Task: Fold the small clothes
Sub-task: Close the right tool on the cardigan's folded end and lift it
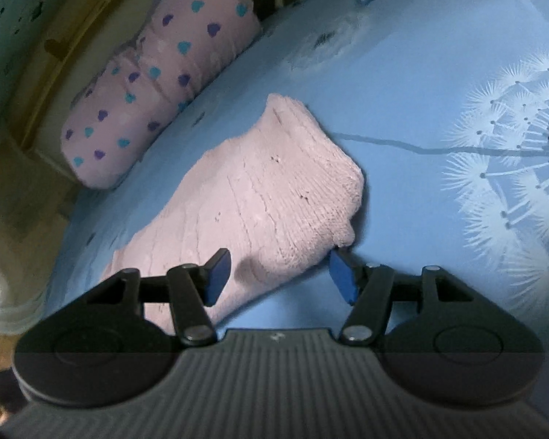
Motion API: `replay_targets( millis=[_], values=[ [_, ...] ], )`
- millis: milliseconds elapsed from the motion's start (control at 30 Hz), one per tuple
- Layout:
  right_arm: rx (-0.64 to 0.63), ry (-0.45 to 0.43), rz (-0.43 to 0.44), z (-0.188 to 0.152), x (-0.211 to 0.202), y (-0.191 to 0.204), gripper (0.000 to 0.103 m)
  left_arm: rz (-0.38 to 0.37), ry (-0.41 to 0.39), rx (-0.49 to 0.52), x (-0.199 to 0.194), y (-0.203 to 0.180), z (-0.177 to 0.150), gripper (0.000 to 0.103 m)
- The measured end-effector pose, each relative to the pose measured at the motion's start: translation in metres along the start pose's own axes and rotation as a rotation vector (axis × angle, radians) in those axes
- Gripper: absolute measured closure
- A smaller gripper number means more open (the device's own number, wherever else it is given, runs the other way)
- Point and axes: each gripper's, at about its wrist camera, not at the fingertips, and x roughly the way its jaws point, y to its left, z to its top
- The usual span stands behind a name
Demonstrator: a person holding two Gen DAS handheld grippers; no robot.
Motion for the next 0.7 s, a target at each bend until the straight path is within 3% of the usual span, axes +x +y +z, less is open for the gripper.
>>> replay_targets(
  millis=[200,367,533,700],
  values=[
    [0.068,-0.067,-0.006,0.002,0.025,0.008,0.037,-0.003,-0.016,0.032,0.001,0.000,-0.002,0.000],
    [0.144,-0.137,-0.010,0.001,0.040,0.010,0.036,-0.026,0.010,-0.005,0.006,0.005,0.001,0.000],
    [0.118,-0.165,-0.021,0.002,0.049,0.013,0.037,-0.037,0.024,-0.032,0.008,0.007,0.002,0.000],
    [0.127,-0.161,-0.014,0.002,0.046,0.006,0.047,-0.031,0.022,-0.026,0.009,0.005,0.002,0.000]
  ],
)
